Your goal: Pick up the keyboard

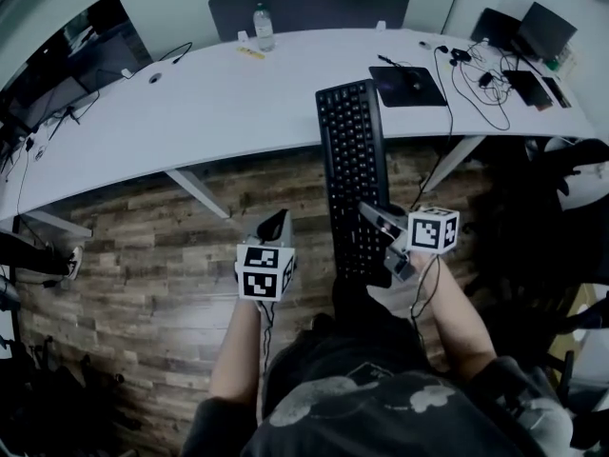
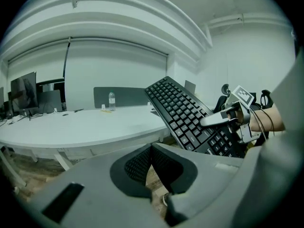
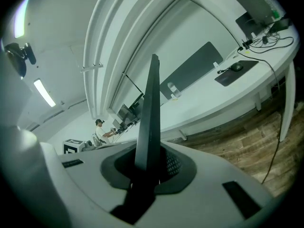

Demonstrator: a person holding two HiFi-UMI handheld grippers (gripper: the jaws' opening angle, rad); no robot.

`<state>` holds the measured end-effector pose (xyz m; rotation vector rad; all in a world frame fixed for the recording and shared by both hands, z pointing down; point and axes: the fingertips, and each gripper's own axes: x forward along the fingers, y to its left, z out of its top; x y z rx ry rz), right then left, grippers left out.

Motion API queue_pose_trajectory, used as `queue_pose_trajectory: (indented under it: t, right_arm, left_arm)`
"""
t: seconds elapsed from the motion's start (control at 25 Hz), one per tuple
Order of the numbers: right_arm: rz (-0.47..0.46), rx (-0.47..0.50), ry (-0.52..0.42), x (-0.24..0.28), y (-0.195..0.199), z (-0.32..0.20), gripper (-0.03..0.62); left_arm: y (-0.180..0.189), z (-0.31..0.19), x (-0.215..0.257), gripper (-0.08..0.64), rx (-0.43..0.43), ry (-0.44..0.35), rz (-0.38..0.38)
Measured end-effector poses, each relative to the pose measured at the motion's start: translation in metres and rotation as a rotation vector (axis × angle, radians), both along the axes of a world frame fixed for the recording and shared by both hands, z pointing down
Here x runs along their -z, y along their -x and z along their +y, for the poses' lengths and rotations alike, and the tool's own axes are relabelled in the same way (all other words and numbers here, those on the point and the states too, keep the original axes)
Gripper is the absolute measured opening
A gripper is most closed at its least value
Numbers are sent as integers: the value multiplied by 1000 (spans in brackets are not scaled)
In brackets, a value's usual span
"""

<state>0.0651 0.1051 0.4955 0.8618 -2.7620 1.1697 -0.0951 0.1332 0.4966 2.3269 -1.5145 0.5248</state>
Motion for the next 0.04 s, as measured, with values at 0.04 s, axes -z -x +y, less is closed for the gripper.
queue_pose_trajectory:
  t: [0.04]
  right_arm:
    - [-1, -1, 1, -1, 0, 6, 64]
  left_arm:
    - [0, 5, 1, 2, 0, -3, 0]
